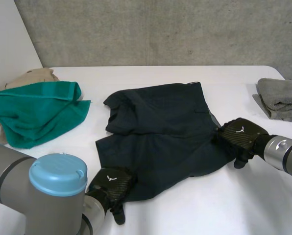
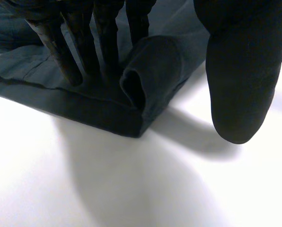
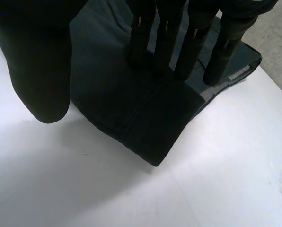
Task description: Fold the laundry.
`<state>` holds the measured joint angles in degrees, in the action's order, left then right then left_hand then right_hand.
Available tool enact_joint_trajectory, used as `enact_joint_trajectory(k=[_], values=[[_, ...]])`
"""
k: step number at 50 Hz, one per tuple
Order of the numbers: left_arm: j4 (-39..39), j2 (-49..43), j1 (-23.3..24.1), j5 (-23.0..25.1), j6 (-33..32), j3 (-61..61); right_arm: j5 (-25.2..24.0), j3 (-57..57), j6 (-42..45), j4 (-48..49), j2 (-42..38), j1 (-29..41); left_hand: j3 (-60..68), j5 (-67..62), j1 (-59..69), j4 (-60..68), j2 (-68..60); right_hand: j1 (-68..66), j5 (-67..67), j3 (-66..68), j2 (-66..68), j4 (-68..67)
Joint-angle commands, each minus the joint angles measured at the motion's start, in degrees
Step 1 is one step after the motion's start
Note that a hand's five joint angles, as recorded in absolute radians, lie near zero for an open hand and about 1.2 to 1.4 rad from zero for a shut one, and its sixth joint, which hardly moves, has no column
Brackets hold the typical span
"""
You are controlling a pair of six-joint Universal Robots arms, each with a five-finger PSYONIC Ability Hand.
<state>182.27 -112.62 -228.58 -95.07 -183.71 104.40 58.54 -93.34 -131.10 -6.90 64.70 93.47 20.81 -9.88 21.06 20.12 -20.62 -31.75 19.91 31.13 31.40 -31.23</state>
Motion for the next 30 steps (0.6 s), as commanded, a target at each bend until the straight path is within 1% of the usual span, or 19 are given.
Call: enact_joint_trajectory(k=[1,6,7,10,11,12,14,15,16,17,18,19,20,21,25,27,30], values=[[4.40,-0.41,-0.20,-0.64,0.02,-0.60,0.08,1.32,-0.12,3.21,-4.84,0.22,2.35,-3.28,2.10,3.04,-2.54,-1.72,3.56,2.33,2.06,-2.24],[6.17,-0.49,-0.20,-1.79,-0.33,-1.39,0.35,2.55,-0.12,4.09,-7.04,0.48,5.88,-6.81,5.63,6.57,-6.07,-2.56,4.40,3.17,2.90,-3.08],[6.34,-0.76,-0.20,-1.79,-0.85,-1.82,0.35,2.73,-0.21,4.35,-7.13,0.48,10.89,-11.82,10.64,11.58,-11.07,-2.89,4.73,3.51,3.24,-3.41],[6.87,-1.37,-0.20,-1.88,-1.91,-2.36,0.35,2.82,-0.21,6.28,-7.48,0.57,14.13,-15.05,13.88,14.81,-14.31,-4.91,6.74,5.52,5.25,-5.43],[7.39,-2.24,-0.28,-1.88,-2.78,-2.79,0.35,2.82,-0.29,6.98,-7.48,0.66,18.30,-19.23,18.05,18.99,-18.48,-6.41,8.25,7.03,6.76,-6.93],[7.66,-2.60,-0.29,-1.88,-3.14,-2.97,0.52,2.73,-0.56,8.64,-7.48,0.57,20.34,-21.27,20.09,21.03,-20.52,-12.42,14.26,13.04,12.77,-12.94],[8.80,-3.65,-0.46,-1.88,-4.45,-3.50,0.61,2.73,-0.91,9.71,-7.48,0.66,25.54,-26.47,25.29,26.23,-25.72,-19.68,21.52,20.29,20.02,-20.20],[9.24,-3.92,-0.55,-1.96,-4.89,-3.59,0.61,2.73,-1.52,10.67,-7.48,0.66,27.91,-28.83,27.65,28.59,-28.09,-27.21,29.05,27.82,27.55,-27.73],[9.68,-4.01,-0.55,-1.96,-5.42,-3.67,0.61,2.73,-1.87,10.94,-7.48,0.57,30.93,-31.85,30.67,31.61,-31.11,-30.45,32.29,31.06,30.79,-30.97],[10.12,-4.18,-0.64,-1.96,-5.86,-3.76,0.61,2.73,-2.14,11.12,-7.48,0.57,34.62,-35.55,34.37,35.31,-34.80,-34.31,36.15,34.93,34.66,-34.83],[11.17,-4.36,-0.72,-1.96,-6.82,-3.76,0.61,2.73,-2.31,11.29,-7.57,0.57,41.98,-42.91,41.73,42.67,-42.17,-39.01,40.85,39.63,39.36,-39.54],[11.70,-4.45,-0.81,-1.96,-7.27,-3.76,0.61,2.73,-2.66,11.30,-7.57,0.57,45.22,-46.15,44.97,45.91,-45.41,-48.16,50.00,48.77,48.50,-48.68],[12.23,-4.54,-0.90,-1.96,-7.62,-3.76,0.61,2.73,-2.67,11.30,-7.57,0.57,48.75,-49.68,48.50,49.44,-48.93,-48.25,50.09,48.87,48.60,-48.77],[13.36,-4.54,-1.16,-2.14,-8.58,-3.68,0.70,2.73,-2.67,11.30,-7.49,0.57,58.28,-59.21,58.03,58.97,-58.46,-48.25,50.09,48.87,48.60,-48.77],[15.22,-3.57,-1.25,-3.98,-10.52,-3.59,1.22,2.64,-2.67,11.21,-6.96,0.31,59.19,-60.12,58.94,59.88,-59.38,-48.25,50.09,48.87,48.60,-48.77],[14.96,-2.43,-1.25,-4.95,-11.22,-3.67,1.66,2.47,-2.67,10.86,-6.69,0.31,59.19,-60.12,58.94,59.88,-59.38,-48.25,50.09,48.87,48.60,-48.77],[14.43,1.25,-1.34,-5.92,-12.37,-3.50,2.45,1.94,-2.49,10.60,-6.34,0.22,59.19,-60.12,58.94,59.88,-59.38,-48.25,50.09,48.87,48.60,-48.77]])
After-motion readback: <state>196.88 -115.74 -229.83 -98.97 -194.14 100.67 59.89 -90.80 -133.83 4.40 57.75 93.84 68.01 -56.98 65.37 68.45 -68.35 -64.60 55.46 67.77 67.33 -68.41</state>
